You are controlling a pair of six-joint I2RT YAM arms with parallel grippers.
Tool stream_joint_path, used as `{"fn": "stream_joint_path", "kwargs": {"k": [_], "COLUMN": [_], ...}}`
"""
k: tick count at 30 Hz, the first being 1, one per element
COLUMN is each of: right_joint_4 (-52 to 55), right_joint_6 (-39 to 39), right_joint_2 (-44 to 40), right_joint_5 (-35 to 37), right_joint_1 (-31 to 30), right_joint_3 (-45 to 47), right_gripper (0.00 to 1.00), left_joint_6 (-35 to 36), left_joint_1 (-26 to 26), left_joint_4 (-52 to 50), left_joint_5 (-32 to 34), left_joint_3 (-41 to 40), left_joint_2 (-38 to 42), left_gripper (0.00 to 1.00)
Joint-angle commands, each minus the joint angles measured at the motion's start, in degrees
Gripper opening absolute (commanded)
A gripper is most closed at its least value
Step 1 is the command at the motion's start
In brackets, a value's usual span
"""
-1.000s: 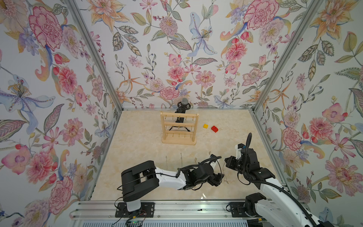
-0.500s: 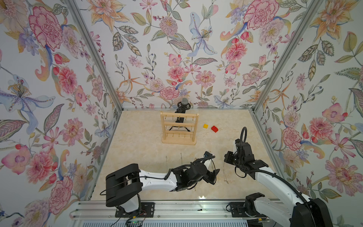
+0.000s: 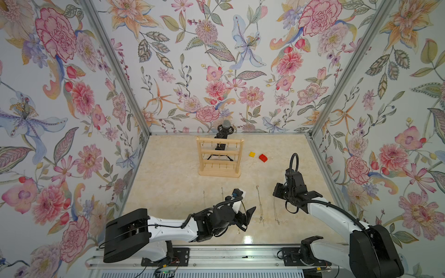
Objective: Take the necklace off the jewelry display stand
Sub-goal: Place the necklace at the center of the board.
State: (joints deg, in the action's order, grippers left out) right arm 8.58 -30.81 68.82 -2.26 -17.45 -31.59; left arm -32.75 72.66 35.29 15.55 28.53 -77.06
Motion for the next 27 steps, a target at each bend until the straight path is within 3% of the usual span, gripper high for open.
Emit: {"fn": "stream_joint_path", "kwargs": {"k": [1,12,27], "right_joint_4": [-2.1,-2.9,-3.1], "right_joint_6": [0.6,0.8,0.9], "right_joint_2": [1.9,8.6,16.7], "right_joint_5": [1.2,2.3,3.1], "right_joint_1": [-0.5,-0.7,-1.3], "right_joint_3": [-1.8,-4.3,-8.0], "right_gripper": [0.00,0.00,0.00], "left_joint_6": [1.6,3.1,3.7], "left_joint_1": [0.6,1.2,1.9], "left_joint_4": [6.9,16.0,17.3], "left_joint_5": [2.1,3.1,4.2], "left_joint_3": [-2.9,-8.7,-9.6], "left_joint_2": [1.9,3.1,3.2], "left_gripper": [0.88,0.88,0.88]}}
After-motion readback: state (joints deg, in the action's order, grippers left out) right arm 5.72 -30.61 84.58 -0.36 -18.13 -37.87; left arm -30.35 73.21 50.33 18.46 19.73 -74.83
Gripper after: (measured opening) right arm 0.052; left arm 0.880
